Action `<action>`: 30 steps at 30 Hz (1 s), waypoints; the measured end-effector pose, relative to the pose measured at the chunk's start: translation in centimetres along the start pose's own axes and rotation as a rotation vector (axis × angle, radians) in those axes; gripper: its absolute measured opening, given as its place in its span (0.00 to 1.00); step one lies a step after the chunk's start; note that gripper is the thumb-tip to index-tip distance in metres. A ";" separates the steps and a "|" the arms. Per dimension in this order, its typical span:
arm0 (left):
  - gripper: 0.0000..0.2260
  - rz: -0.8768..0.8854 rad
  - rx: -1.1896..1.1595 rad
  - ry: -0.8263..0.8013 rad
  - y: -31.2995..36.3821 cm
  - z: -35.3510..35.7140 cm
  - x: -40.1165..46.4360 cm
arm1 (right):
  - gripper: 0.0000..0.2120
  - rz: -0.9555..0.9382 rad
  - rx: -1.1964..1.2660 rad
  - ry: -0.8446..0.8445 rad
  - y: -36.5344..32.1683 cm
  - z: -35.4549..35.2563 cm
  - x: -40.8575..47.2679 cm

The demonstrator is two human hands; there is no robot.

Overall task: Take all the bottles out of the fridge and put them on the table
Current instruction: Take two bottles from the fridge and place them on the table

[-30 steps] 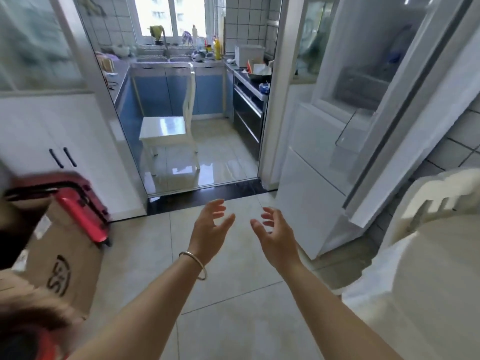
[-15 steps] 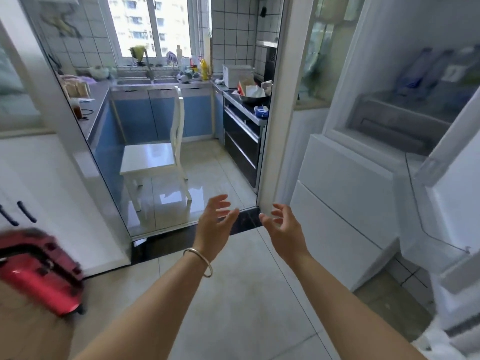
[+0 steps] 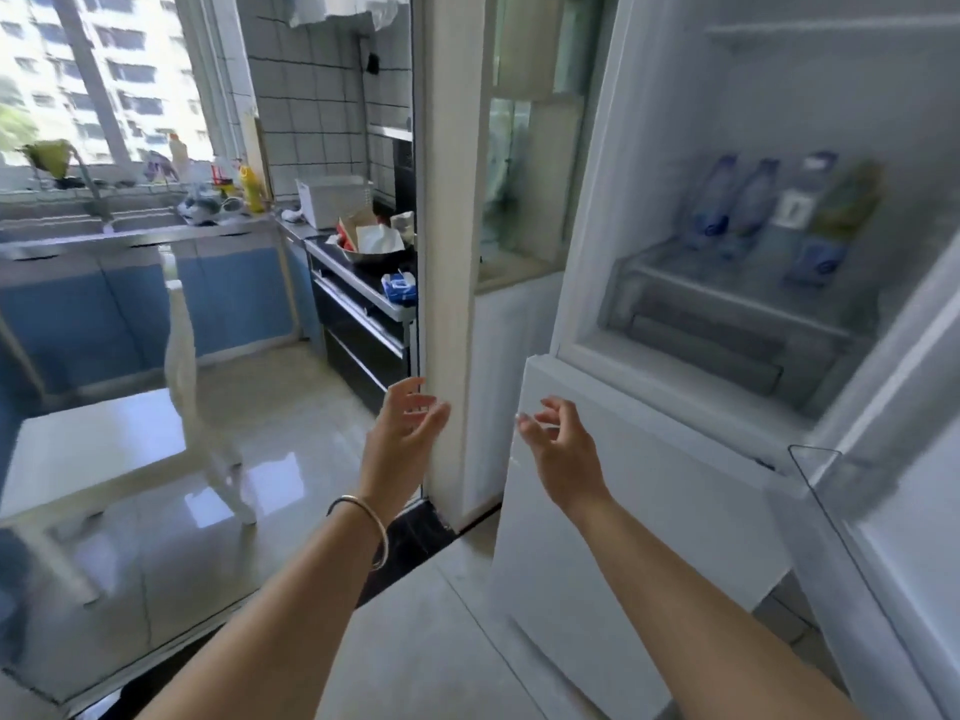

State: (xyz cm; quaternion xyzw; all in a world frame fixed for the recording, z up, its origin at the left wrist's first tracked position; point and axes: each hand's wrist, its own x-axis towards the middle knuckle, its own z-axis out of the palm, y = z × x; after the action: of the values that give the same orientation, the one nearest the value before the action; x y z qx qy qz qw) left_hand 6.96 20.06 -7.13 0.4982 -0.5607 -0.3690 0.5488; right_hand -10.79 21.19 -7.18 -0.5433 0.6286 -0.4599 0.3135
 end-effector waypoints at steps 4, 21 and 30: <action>0.16 0.026 -0.049 -0.158 -1.5 4.9 7.3 | 0.23 0.078 0.018 0.143 1.5 -1.8 7.1; 0.13 0.223 -0.249 -0.723 2.5 32.0 31.1 | 0.23 0.092 -0.002 0.868 4.1 -17.0 26.4; 0.22 0.127 -0.336 -0.818 5.6 50.1 38.2 | 0.07 -0.010 -0.102 1.121 7.2 -31.3 39.1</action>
State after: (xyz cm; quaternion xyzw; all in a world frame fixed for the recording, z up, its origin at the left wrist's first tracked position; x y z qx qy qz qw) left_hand -39.34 -22.12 1.39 0.1797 -0.6933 -0.5874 0.3769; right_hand -49.88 -9.42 2.23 -0.2333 0.7177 -0.6489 -0.0974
